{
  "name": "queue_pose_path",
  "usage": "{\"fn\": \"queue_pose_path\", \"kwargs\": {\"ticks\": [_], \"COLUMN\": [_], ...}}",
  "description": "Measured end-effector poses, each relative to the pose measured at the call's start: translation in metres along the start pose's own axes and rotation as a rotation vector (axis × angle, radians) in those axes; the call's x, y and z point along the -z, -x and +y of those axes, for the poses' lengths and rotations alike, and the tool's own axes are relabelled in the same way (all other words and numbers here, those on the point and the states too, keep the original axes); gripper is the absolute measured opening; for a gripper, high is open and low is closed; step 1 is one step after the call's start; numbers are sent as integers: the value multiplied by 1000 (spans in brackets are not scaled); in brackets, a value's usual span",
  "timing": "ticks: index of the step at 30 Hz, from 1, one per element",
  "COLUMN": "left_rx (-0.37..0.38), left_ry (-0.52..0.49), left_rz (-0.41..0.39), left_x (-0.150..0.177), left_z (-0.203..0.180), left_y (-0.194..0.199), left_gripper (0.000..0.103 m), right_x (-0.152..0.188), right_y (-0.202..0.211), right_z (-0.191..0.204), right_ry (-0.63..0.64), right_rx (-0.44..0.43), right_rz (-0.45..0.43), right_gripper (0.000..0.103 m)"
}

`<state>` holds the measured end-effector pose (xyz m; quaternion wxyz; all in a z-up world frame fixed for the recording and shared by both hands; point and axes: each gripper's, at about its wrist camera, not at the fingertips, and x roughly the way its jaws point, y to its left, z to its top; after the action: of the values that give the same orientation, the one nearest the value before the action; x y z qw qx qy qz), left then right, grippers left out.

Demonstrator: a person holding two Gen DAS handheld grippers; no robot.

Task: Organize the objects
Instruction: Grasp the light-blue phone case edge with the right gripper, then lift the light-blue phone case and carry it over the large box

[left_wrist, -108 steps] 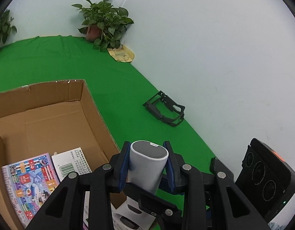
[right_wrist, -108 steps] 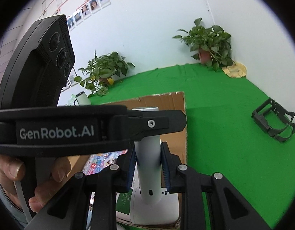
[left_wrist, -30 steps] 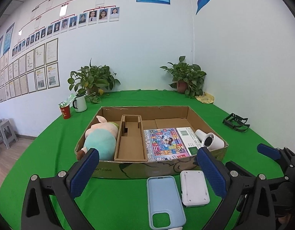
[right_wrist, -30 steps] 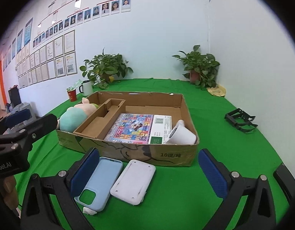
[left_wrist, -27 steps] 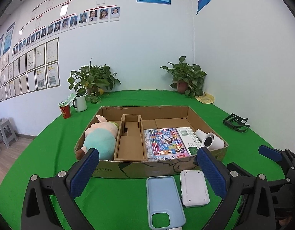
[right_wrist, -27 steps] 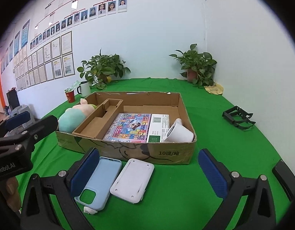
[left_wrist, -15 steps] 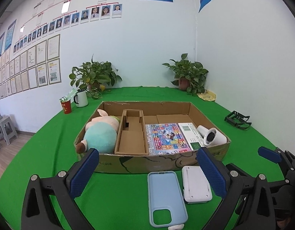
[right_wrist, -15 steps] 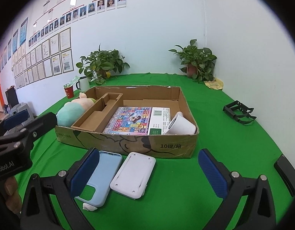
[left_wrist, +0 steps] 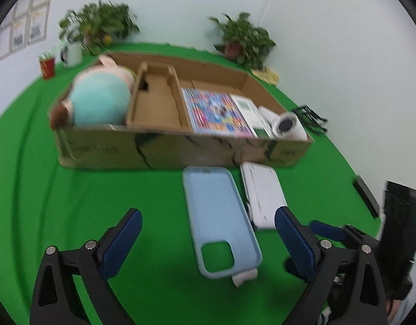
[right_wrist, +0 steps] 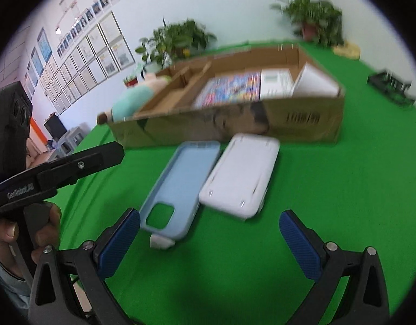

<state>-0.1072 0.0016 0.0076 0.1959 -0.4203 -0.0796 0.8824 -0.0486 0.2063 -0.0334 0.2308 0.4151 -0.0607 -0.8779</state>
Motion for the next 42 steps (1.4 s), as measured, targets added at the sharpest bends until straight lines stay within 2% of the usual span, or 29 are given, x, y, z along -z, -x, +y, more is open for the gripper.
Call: {"fn": "queue_pose_path", "kwargs": {"ticks": [2, 4, 6, 9, 12, 18, 20, 23, 29, 32, 37, 42], "left_rx": [24, 18, 13, 28, 58, 43, 32, 17, -30, -45, -85, -79], "left_ry": [-20, -32, -17, 25, 62, 58, 59, 65, 38, 31, -5, -8], "left_rz": [43, 81, 109, 130, 154, 180, 185, 189, 180, 155, 74, -9], "left_x": [7, 12, 15, 18, 18, 24, 26, 28, 33, 33, 25, 3], "left_z": [-1, -2, 0, 7, 13, 12, 12, 14, 7, 5, -5, -12], "left_y": [-11, -22, -31, -39, -45, -50, -51, -51, -47, -38, -8, 15], "left_gripper": [89, 75, 66, 54, 40, 23, 17, 7, 5, 4, 3, 3], "right_x": [5, 8, 7, 9, 10, 8, 7, 8, 11, 13, 10, -10], "right_y": [-10, -16, -17, -23, -24, -33, -35, -35, -34, -32, -9, 10], "right_z": [0, 2, 3, 5, 9, 22, 24, 25, 32, 35, 54, 59], "right_ry": [-21, -27, -26, -5, 16, 59, 65, 62, 57, 57, 99, 104], "right_rx": [-13, -5, 9, 39, 38, 44, 40, 51, 82, 93, 109, 96], "right_rz": [47, 62, 70, 90, 90, 97, 97, 94, 84, 72, -42, -137], "right_gripper": [99, 93, 80, 54, 42, 19, 14, 14, 13, 10, 9, 8]}}
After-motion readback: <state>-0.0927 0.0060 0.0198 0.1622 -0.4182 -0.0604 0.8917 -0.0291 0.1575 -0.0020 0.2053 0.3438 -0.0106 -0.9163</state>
